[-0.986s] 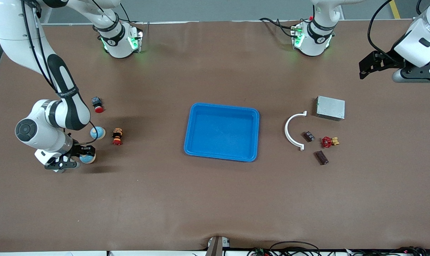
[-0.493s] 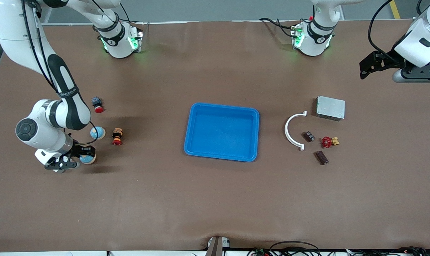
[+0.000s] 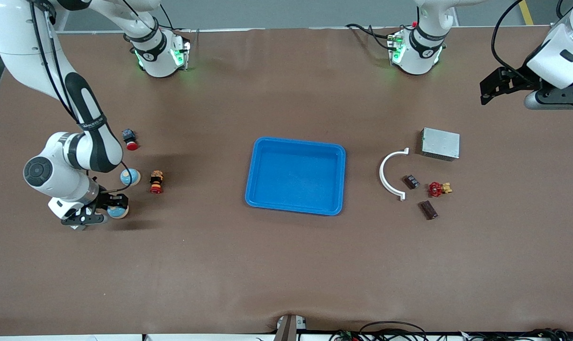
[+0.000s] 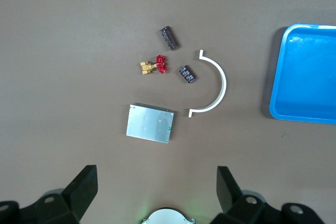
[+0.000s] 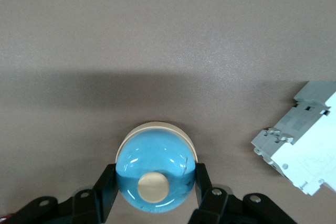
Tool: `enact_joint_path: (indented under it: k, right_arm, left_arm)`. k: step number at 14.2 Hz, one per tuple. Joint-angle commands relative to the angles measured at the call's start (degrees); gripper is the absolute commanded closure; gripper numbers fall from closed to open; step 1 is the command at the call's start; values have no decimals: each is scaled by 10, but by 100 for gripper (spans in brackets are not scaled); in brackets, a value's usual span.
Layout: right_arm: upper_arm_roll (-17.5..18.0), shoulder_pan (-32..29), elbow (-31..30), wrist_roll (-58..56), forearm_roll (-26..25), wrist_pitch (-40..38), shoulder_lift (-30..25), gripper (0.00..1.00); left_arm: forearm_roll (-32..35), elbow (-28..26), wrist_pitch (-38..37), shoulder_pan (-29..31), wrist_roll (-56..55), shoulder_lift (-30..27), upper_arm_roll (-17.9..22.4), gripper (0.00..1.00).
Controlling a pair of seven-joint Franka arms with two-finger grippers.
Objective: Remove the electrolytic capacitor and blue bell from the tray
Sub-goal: 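Lower the bell beside the first bell and open the right gripper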
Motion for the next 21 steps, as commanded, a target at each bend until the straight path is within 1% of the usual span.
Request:
enact_joint_path:
  k: [1,6,7,8,13,15,16,17,21]
  right_arm:
    - [11,-11,-7,4,1,14,0,100]
    - [11,-11,-7,4,16,29,13,100]
    - [11,-12,-7,3,16,29,15,95]
    - [11,-11,-7,3,17,30,15,1]
    - [11,-11,-7,3,17,34,15,0]
    - [11,-11,-5,0,16,23,6,0]
    - [11,-9,-3,0,16,4,-7,0]
    - [11,-5,6,3,16,-32,-25,0]
    - [11,1,90,22,16,-199,-61,0]
  left_arm:
    - [11,-11,-7,3,9,-15,-4,0]
    - [8,-5,-1,3,9,-12,-5,0]
    - [4,1,6,5,9,-8,-2,0]
    - [5,11,9,6,9,3,-1,0]
    - [8,13,6,6,10,3,1,0]
    - [10,14,3,5,7,1,1,0]
    - [10,15,2,6,8,0,2,0]
    - [10,16,2,7,10,-1,3,0]
    - [10,16,2,17,10,-6,1,0]
